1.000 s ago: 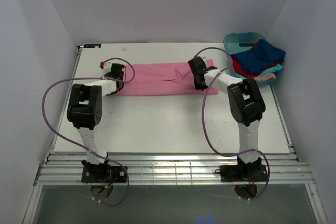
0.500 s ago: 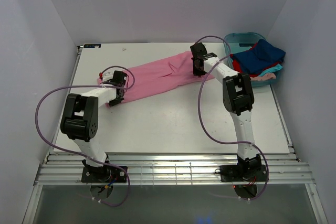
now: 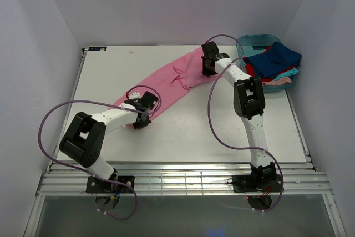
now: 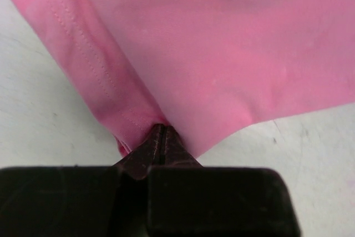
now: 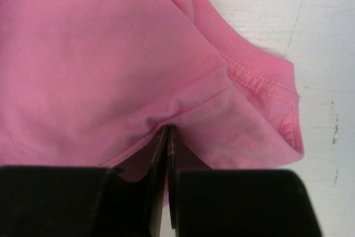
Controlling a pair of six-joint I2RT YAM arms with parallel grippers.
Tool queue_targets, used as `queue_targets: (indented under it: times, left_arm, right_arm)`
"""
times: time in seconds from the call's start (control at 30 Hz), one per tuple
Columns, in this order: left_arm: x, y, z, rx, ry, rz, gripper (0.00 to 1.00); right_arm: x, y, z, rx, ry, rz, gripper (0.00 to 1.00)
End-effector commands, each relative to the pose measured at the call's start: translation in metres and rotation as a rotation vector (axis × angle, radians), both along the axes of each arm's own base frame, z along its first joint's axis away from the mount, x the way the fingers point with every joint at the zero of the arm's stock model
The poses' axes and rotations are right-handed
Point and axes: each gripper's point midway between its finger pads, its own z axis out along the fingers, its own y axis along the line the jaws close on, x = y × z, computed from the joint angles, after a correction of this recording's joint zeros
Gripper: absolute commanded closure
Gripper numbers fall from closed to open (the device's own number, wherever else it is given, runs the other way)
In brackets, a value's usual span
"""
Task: Fold and stack the t-shirts
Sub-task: Rotate the tshirt 90 degrees
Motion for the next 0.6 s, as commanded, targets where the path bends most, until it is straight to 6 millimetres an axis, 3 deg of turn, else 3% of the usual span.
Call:
queue_targets:
  times: [0.0, 0.27, 0.4, 0.53, 0.57]
  left_arm:
    - [-0.111, -0.027, -0.042, -0.095, 0.395, -0.037, 1.00]
    - [-0.164, -0.066, -0.052, -0.070, 0.510, -0.170, 1.00]
    - [-0.189, -0.099, -0.050, -0.058, 0.547, -0.304, 1.00]
    - [-0.192, -0.121, -0.043, -0.003, 0.553, -0.416, 1.00]
    - [-0.192, -0.134, -0.041, -0.031, 0.555, -0.441, 1.00]
  right_arm:
    - [-0.025, -0.012, -0.058, -0.010, 0.170, -0.011, 0.92]
    - [-0.018, -0.013, -0.064, 0.044, 0.175, -0.023, 0.92]
    - [-0.012, -0.012, -0.064, 0.064, 0.163, -0.031, 0.92]
    - [-0.004, -0.011, -0.059, 0.101, 0.148, -0.038, 0.91]
    - [-0.003, -0.013, -0.059, 0.111, 0.147, -0.042, 0.91]
